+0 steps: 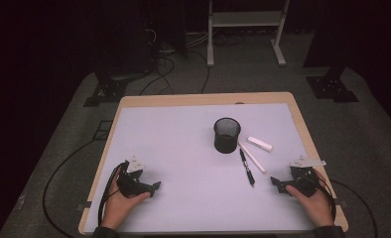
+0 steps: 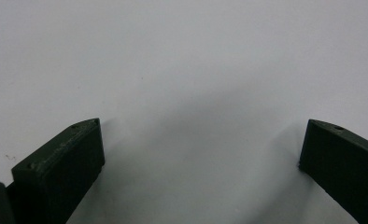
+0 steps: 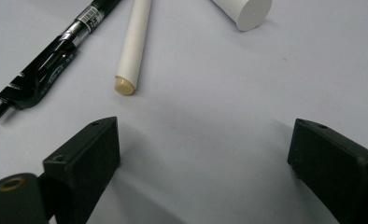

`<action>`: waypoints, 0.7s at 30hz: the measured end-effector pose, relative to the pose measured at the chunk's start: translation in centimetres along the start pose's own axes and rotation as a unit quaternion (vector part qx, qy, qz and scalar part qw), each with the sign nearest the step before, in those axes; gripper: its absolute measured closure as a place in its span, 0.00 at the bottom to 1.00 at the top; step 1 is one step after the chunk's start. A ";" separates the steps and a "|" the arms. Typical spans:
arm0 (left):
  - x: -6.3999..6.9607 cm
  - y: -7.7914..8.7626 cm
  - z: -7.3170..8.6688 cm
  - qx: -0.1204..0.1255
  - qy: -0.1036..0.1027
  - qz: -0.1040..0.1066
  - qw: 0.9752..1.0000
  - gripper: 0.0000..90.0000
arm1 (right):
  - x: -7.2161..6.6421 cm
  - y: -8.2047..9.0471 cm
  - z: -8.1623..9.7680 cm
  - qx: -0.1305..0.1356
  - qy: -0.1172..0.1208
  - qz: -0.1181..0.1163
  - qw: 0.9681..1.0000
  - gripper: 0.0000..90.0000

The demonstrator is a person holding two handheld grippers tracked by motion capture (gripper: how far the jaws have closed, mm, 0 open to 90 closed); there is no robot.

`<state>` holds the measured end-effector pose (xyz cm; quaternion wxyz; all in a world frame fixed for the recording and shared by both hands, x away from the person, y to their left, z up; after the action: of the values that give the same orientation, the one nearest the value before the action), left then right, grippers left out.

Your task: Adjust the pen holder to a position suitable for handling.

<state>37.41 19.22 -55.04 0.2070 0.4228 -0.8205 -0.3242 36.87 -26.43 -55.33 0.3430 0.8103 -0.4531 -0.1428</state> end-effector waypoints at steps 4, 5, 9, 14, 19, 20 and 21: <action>-0.1 0.0 0.0 -0.002 -0.001 -0.001 1.000 0.00 | 0.0 0.0 0.0 0.000 0.000 0.000 1.000 0.09; -0.1 0.0 0.0 -0.002 -0.001 -0.002 1.000 0.00 | 0.0 0.0 0.0 0.000 0.000 0.001 1.000 0.09; 0.0 0.0 -0.1 0.000 0.000 -0.002 1.000 0.00 | 0.0 0.0 0.0 0.000 0.001 0.001 1.000 0.09; 0.5 0.1 -0.6 0.011 -0.007 0.003 1.000 0.14 | 0.0 0.0 0.0 0.001 0.001 0.001 1.000 0.09; 0.8 0.1 -0.9 0.010 -0.016 -0.001 1.000 0.17 | 0.0 0.0 0.0 0.001 0.001 0.001 1.000 0.09; 0.9 0.1 -1.0 0.012 -0.013 0.003 1.000 0.17 | 0.0 0.0 0.0 0.001 0.001 0.001 1.000 0.09; 0.9 0.1 -1.2 0.013 -0.012 0.005 1.000 0.18 | 0.0 0.0 0.0 0.001 0.001 0.001 1.000 0.09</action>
<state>37.53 18.10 -54.06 0.1930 0.4177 -0.8291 -0.3175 36.86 -26.42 -55.33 0.3430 0.8104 -0.4536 -0.1409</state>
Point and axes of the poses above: each handheld gripper's, and its own axes: y roughly backward along the jaws, z roughly out of its underside, x roughly to its right, the point moved 10 cm from there along -y, roughly forward along the jaws, and after that the axes turned 7 degrees about y, right-handed, at the moved point
